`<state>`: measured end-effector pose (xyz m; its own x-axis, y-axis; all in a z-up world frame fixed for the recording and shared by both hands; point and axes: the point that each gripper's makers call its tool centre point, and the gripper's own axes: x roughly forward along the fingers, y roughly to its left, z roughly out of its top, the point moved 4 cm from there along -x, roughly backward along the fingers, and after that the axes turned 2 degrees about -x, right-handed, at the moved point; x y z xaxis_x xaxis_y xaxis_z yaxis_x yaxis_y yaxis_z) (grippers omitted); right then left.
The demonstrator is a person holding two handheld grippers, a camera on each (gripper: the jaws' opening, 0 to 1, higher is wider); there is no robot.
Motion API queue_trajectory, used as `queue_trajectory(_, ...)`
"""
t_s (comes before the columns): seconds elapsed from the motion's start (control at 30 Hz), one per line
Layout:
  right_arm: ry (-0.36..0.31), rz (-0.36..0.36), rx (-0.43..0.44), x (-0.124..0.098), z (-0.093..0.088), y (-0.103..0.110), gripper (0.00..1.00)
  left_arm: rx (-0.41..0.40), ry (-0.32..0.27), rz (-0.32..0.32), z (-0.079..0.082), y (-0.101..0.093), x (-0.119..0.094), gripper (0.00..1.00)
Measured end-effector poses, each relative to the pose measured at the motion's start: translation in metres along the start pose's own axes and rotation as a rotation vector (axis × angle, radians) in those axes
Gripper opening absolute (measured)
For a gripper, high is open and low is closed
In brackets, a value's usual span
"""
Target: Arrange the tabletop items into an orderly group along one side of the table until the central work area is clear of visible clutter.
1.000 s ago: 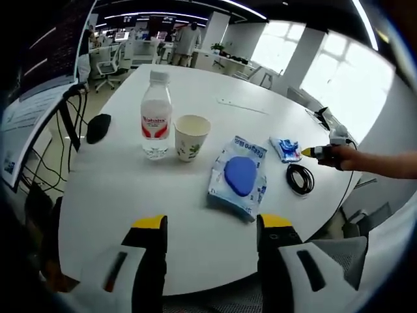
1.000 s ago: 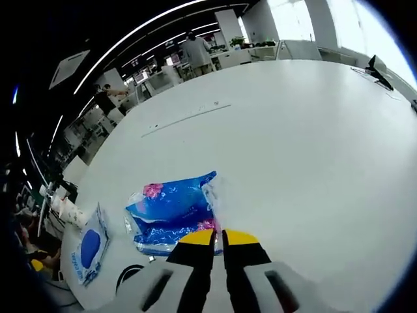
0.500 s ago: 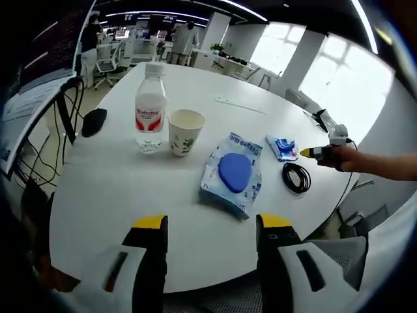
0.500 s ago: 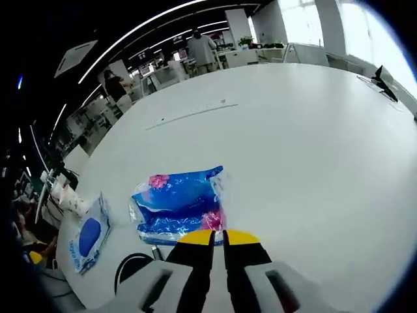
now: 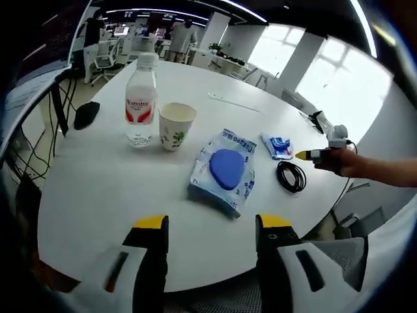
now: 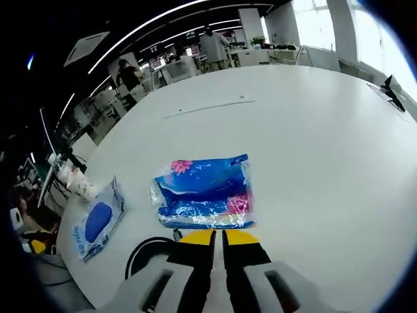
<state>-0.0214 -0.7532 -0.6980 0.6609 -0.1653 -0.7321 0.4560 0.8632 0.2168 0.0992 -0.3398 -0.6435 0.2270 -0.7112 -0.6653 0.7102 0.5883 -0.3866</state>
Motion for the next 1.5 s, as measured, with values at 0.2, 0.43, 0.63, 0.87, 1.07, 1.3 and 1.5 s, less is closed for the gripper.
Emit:
queue_trajectory(0.2, 0.004, 0.014, -0.018, -0.005, -0.006, 0.013, 0.02, -0.003, 0.011, -0.010, -0.003, -0.003, 0.002, 0.53)
queue_trajectory(0.43, 0.027, 0.031, -0.144, -0.006, -0.011, 0.026, 0.02, -0.008, 0.018, -0.020, -0.009, -0.005, 0.008, 0.53)
queue_trajectory(0.63, 0.036, 0.069, -0.167, -0.007, -0.022, 0.048, 0.02, -0.020, 0.023, -0.025, -0.015, -0.009, 0.013, 0.52)
queue_trajectory(0.87, 0.067, 0.130, -0.234, -0.001, -0.035, 0.074, 0.03, -0.043, 0.030, -0.027, -0.022, -0.018, 0.019, 0.51)
queue_trajectory(1.07, 0.092, 0.172, -0.288, -0.001, -0.046, 0.093, 0.03, -0.073, 0.029, -0.022, -0.026, -0.021, 0.024, 0.50)
queue_trajectory(1.3, 0.102, 0.203, -0.350, -0.004, -0.049, 0.106, 0.03, -0.075, 0.050, -0.033, -0.033, -0.021, 0.033, 0.49)
queue_trajectory(1.5, 0.112, 0.229, -0.390, -0.004, -0.050, 0.113, 0.04, -0.093, 0.046, -0.036, -0.033, -0.021, 0.039, 0.46)
